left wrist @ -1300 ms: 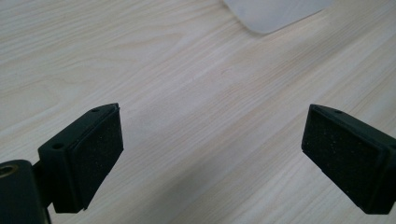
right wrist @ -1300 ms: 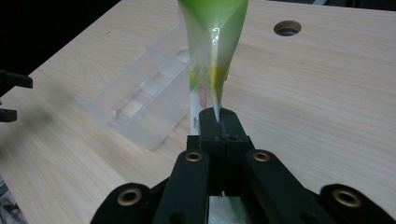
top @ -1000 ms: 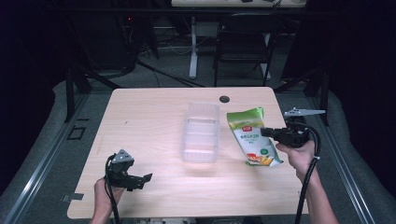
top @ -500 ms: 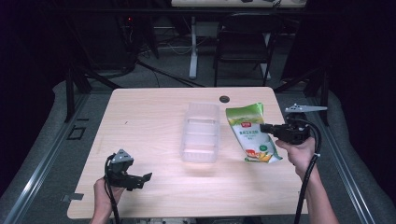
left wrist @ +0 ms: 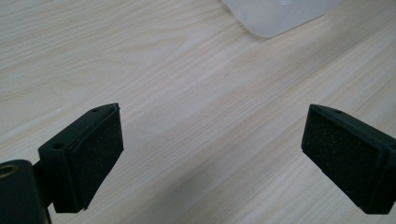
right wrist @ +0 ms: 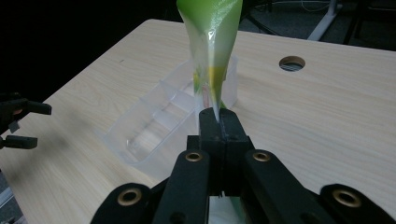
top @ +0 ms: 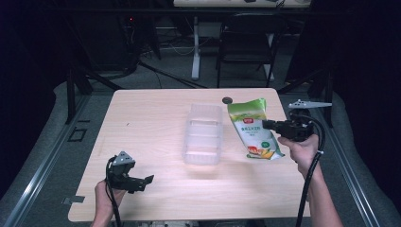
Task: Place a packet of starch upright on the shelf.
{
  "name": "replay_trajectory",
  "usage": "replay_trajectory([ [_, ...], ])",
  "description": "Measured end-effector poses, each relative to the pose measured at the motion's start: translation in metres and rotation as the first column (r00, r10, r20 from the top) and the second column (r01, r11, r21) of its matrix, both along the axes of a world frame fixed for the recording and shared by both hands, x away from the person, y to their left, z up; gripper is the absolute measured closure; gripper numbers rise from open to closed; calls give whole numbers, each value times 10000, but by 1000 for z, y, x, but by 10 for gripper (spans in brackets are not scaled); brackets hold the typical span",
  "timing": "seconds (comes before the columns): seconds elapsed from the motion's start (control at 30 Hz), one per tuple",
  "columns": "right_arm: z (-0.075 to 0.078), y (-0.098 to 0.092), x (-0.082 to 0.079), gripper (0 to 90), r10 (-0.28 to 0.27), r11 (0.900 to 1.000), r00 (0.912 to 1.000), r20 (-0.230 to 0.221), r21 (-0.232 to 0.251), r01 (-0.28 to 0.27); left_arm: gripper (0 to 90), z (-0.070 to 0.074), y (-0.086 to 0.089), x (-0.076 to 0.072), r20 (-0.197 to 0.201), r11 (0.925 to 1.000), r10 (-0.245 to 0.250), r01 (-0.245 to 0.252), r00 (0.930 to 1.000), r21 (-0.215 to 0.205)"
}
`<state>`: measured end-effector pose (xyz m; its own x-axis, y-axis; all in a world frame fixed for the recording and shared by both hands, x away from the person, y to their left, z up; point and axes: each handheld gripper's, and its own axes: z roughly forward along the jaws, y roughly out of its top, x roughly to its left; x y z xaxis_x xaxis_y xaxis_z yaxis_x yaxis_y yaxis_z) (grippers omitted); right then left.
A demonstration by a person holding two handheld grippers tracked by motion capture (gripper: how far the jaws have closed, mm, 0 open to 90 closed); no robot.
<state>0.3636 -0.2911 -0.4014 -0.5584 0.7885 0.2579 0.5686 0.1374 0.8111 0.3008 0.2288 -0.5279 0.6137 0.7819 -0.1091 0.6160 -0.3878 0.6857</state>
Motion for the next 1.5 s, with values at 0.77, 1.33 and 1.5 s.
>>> replay_trajectory([
  [0.77,32,11,7,900,134,9997,9983,571,215,-147,55,0,-2,0,-49,10000,23,-23,10000,31],
  [1.33,57,32,16,900,357,9992,9950,928,154,-373,55,0,-2,0,-32,10000,7,-7,10000,15],
  [1.5,62,37,19,900,395,9989,9940,1022,192,-417,55,0,-2,0,-31,10000,-38,38,10000,24],
])
